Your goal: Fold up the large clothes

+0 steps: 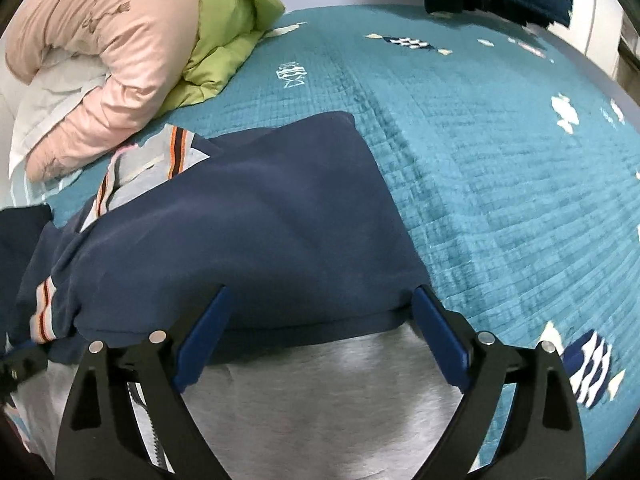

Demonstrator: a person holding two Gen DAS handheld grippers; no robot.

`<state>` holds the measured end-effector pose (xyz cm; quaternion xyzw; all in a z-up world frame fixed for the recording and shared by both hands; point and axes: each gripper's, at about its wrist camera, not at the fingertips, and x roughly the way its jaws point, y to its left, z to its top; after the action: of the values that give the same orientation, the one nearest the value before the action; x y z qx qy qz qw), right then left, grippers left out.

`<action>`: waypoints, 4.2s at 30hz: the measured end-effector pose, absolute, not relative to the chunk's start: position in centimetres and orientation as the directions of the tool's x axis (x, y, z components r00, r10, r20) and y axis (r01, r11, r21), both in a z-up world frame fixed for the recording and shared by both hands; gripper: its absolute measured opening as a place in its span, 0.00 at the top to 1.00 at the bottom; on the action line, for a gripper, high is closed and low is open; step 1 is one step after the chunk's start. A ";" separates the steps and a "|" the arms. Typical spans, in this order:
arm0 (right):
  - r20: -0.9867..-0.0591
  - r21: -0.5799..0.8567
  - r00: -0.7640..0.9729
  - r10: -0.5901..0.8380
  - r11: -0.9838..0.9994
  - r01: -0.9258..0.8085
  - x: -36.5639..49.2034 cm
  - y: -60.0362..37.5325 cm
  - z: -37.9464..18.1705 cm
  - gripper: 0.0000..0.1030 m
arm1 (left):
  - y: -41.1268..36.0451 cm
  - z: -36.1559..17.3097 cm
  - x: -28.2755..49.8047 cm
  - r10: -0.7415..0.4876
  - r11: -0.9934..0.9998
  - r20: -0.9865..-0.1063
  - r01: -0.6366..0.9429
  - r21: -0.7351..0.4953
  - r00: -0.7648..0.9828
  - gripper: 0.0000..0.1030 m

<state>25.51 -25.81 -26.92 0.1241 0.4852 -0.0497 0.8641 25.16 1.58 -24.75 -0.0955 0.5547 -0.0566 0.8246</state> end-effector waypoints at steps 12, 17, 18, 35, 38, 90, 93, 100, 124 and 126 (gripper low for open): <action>-0.825 0.252 0.561 0.071 0.935 0.251 27.0 -27.4 -26.6 0.08 | 4.6 -22.9 24.2 -0.144 0.980 -0.890 -0.060 -0.188 0.432 0.11; -0.824 0.307 0.556 0.106 0.909 0.282 28.5 -28.5 -26.9 0.08 | 6.0 -22.7 27.0 -0.192 0.970 -0.891 -0.059 -0.236 0.411 0.11; -0.822 0.314 0.558 0.112 0.907 0.281 28.9 -28.7 -26.8 0.08 | 6.3 -22.8 27.8 -0.200 0.967 -0.892 -0.065 -0.246 0.405 0.11; -0.895 0.288 0.408 0.178 0.931 0.226 40.7 -30.3 -27.5 0.09 | 5.8 -27.1 39.8 -0.097 0.978 -0.933 -0.141 -0.154 0.348 0.11; -0.913 0.293 0.357 0.198 0.927 0.233 41.9 -30.2 -29.2 0.34 | 6.5 -29.2 40.5 -0.077 0.972 -0.942 -0.185 -0.144 0.328 0.21; -0.945 0.122 0.321 0.062 0.978 0.170 43.4 -28.5 -30.0 0.86 | 6.3 -29.3 42.8 0.188 0.976 -0.900 -0.176 0.127 0.394 0.84; -0.942 0.096 0.333 0.042 0.985 0.145 42.8 -27.7 -28.8 0.92 | 6.8 -28.9 42.1 0.184 0.975 -0.897 -0.191 0.115 0.402 0.91; -0.915 0.128 0.400 0.057 0.980 0.154 39.9 -28.2 -24.6 0.92 | 6.2 -25.1 40.0 0.177 0.981 -0.863 -0.156 0.116 0.473 0.91; -0.872 0.144 0.487 0.054 0.979 0.148 19.4 -25.2 -14.5 0.92 | 5.4 -11.4 21.7 0.147 0.988 -0.812 -0.046 0.147 0.564 0.92; -0.873 0.156 0.483 0.062 0.975 0.156 18.0 -25.4 -14.4 0.92 | 5.8 -11.3 20.0 0.136 0.990 -0.820 -0.048 0.132 0.555 0.92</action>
<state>17.95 -25.44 -14.40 0.1075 0.5075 -0.0275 0.8545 20.04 5.77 -11.33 0.0469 0.4686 0.0522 0.8806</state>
